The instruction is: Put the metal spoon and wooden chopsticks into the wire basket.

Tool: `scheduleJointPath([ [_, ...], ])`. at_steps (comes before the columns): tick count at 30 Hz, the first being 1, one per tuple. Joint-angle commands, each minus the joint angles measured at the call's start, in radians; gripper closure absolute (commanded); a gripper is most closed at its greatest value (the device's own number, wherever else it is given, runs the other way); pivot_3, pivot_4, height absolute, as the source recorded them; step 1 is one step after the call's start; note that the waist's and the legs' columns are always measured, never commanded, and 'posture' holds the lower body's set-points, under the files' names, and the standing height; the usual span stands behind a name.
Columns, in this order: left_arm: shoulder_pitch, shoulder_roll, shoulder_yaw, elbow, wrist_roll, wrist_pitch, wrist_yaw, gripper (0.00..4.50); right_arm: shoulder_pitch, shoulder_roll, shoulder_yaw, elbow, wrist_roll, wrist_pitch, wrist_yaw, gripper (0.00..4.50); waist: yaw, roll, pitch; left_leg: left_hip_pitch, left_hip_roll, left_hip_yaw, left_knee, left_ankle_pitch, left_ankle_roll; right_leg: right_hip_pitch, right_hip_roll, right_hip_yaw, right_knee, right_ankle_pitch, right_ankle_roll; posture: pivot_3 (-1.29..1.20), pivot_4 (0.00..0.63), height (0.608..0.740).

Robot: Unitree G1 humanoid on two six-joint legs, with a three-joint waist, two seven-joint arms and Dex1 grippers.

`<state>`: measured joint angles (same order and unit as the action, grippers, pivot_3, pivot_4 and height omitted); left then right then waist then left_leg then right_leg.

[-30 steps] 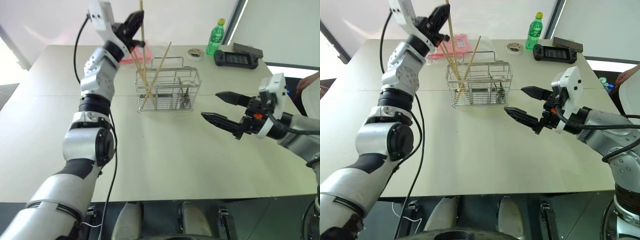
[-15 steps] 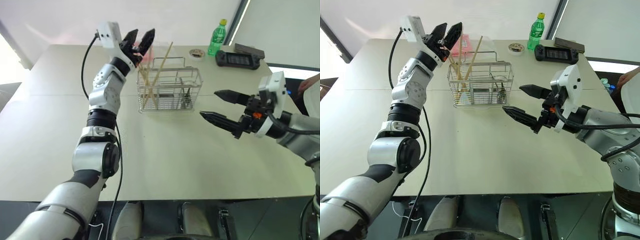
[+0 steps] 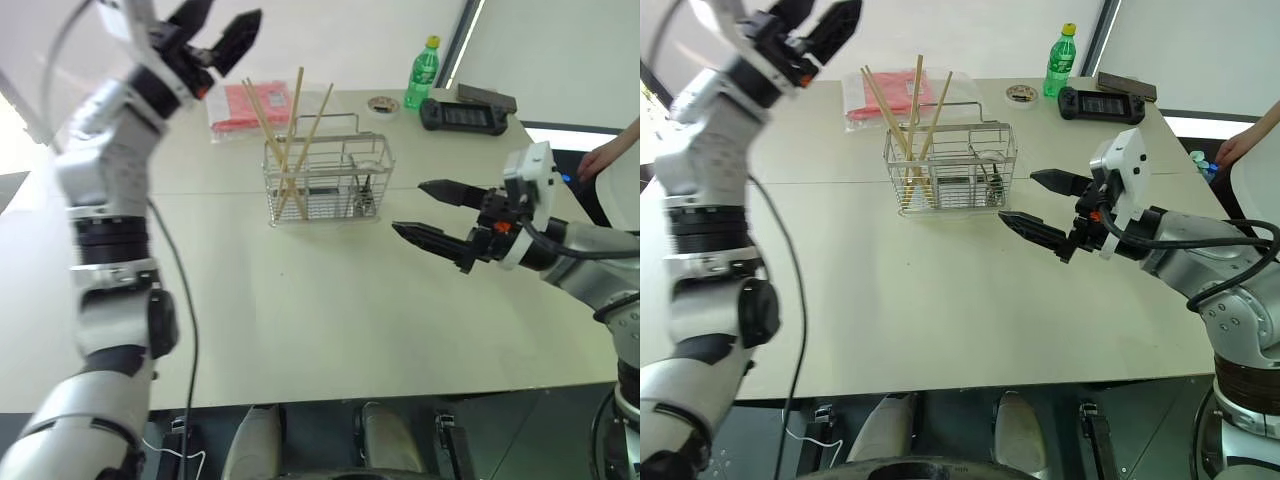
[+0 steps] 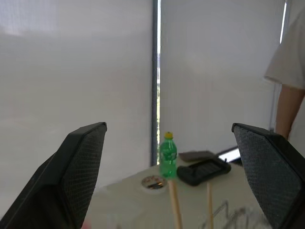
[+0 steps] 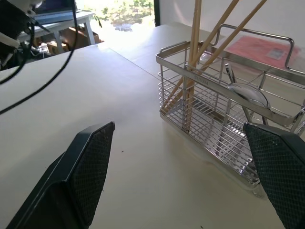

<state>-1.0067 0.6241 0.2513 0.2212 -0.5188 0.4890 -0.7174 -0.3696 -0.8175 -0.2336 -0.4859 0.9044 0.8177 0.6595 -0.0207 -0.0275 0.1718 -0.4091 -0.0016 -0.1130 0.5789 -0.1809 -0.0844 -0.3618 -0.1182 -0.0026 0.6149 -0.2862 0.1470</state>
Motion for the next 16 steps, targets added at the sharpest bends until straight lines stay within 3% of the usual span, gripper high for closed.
scheduleJointPath([
  [1,0.097,0.184,0.021,-0.117,-0.026,0.088,-0.146,0.06,-0.018,-0.009,-0.01,0.017,-0.024,-0.038,0.036,0.0,-0.002,0.0,0.0,0.0,0.0,0.0,-0.001,0.0,0.0,0.0,0.0,0.0,0.0,0.0,0.0,0.0,0.15,0.721],
  [7,0.425,0.44,0.1,-0.328,-0.07,0.154,-0.335,0.06,-0.021,-0.023,-0.006,0.061,-0.055,-0.054,0.087,0.0,0.013,0.0,0.001,-0.001,0.0,0.0,-0.001,0.0,-0.001,-0.001,0.0,0.0,-0.002,-0.002,-0.004,0.0,0.15,0.721],
  [11,0.596,0.481,0.183,-0.428,-0.093,0.166,-0.374,0.06,-0.021,-0.038,-0.007,0.076,-0.069,-0.049,0.115,0.0,0.011,0.001,0.001,-0.001,0.0,0.001,-0.001,0.0,-0.001,-0.001,-0.001,0.001,-0.003,-0.003,-0.008,0.0,0.15,0.721],
  [16,0.623,0.473,0.194,-0.444,-0.101,0.156,-0.347,0.06,-0.03,-0.039,0.001,0.086,-0.084,-0.048,0.131,0.0,0.01,0.001,0.001,-0.002,0.001,0.001,-0.001,0.0,-0.001,-0.003,-0.001,0.001,-0.002,-0.003,-0.01,0.0,0.15,0.721],
])
